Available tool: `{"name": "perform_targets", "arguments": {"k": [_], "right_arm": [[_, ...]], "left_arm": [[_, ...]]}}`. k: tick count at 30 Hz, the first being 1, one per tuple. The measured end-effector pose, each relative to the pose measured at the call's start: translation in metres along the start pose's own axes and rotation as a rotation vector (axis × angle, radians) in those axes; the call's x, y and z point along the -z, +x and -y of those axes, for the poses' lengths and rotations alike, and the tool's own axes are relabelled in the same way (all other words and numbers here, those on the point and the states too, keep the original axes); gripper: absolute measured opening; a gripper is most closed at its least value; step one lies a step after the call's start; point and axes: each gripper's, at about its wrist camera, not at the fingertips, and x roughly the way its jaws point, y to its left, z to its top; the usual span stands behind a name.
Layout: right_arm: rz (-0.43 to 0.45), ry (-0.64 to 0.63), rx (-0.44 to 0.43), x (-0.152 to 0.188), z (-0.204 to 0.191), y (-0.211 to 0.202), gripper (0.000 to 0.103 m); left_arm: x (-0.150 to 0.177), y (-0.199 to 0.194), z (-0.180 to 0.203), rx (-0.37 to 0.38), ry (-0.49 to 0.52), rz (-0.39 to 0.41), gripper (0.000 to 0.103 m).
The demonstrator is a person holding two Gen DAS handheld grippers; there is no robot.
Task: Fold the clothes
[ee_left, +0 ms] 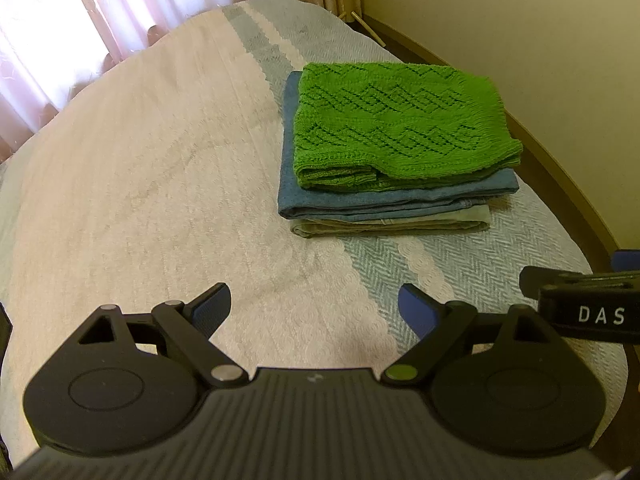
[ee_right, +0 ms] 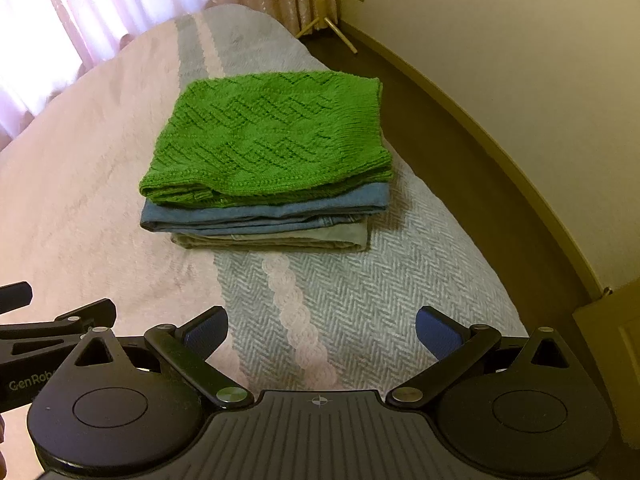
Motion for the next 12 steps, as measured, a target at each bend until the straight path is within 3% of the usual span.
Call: {"name": "perform_targets", "arguments": {"k": [12], "right_arm": [[-0.011, -0.024, 0.002, -0.009, -0.003, 0.009, 0.102]], "left_arm": [[-0.008, 0.013, -0.005, 0.01, -0.031, -0.015, 0.089]]}}
